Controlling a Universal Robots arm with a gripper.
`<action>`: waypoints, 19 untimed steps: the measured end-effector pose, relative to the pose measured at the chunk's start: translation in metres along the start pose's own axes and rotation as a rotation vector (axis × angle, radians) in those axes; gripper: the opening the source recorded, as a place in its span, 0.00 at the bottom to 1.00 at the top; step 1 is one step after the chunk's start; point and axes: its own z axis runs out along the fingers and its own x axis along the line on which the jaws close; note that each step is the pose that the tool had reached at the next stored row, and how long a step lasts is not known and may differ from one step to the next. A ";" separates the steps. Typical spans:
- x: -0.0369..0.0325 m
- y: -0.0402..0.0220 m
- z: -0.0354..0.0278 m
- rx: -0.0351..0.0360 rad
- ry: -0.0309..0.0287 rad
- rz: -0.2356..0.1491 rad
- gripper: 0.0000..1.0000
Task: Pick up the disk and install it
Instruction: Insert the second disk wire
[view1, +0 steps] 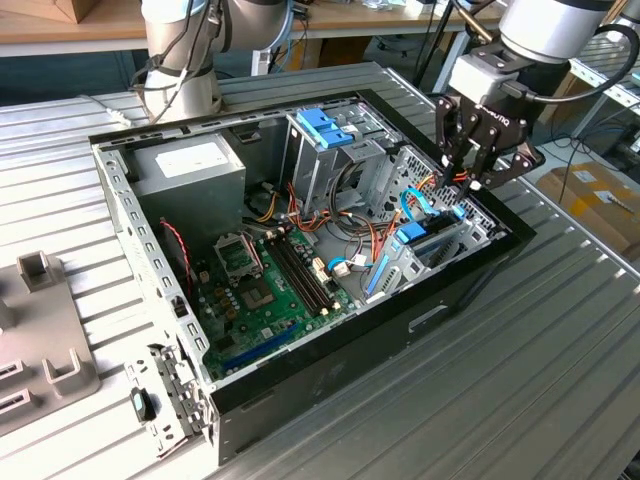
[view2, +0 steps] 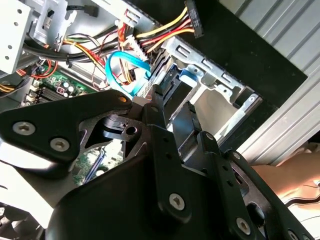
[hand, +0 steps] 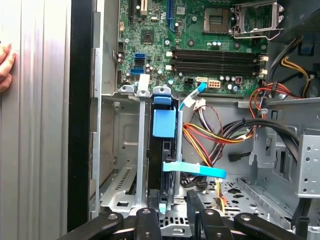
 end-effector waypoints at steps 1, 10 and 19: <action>0.0001 -0.0033 0.0001 0.0001 -0.0001 -0.004 0.36; 0.0005 -0.0267 0.0012 0.0007 -0.0013 -0.031 0.36; 0.0008 -0.0324 0.0018 0.0039 -0.0066 -0.160 0.36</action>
